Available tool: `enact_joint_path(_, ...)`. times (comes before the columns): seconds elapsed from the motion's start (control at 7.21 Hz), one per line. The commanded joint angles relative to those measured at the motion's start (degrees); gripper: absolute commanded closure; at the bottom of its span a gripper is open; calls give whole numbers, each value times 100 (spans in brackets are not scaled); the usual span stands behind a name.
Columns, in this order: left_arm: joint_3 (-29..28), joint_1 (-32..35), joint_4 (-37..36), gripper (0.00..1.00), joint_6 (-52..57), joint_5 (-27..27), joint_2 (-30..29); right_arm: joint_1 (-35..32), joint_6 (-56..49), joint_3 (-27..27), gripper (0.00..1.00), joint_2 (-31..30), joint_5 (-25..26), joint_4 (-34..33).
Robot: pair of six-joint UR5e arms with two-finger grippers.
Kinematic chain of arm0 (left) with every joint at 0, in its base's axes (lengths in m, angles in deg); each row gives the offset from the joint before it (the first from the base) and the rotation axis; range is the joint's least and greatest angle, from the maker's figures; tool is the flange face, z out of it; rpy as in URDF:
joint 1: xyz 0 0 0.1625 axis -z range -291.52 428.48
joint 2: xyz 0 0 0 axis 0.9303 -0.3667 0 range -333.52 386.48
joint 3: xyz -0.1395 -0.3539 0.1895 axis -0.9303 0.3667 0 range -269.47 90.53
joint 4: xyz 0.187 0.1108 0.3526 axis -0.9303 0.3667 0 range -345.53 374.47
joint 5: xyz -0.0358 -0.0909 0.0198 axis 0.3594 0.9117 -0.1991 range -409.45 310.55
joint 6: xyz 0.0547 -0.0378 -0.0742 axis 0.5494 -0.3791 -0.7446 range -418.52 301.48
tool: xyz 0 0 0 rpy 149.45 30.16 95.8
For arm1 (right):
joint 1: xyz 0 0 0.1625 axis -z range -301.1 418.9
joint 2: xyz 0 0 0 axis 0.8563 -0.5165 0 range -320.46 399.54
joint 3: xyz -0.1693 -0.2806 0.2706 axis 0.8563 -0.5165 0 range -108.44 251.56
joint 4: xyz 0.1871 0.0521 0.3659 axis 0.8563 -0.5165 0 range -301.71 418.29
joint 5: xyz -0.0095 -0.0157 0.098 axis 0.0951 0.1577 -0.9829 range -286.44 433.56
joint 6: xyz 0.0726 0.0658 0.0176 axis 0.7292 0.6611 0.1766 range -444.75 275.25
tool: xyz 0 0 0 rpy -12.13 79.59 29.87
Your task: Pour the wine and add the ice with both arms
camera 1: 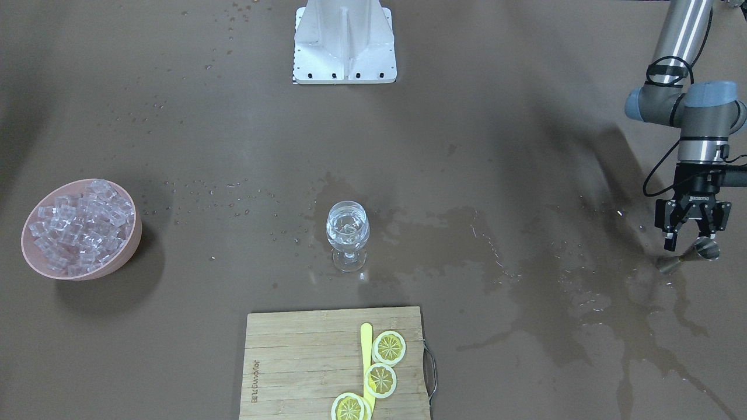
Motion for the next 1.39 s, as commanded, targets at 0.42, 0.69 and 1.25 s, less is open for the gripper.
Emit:
enact_joint_path(0.42, 625, 70, -27, 10, -19, 259, 556, 4, 480, 140, 0, 139, 341, 12)
enact_joint_path(0.69, 818, 114, -254, 3, -71, 260, 557, 276, 542, 105, 0, 226, 331, 4)
enact_joint_path(1.25, 1609, 560, -1263, 3, -177, 1029, 759, 978, 1498, 122, 0, 753, 244, 12)
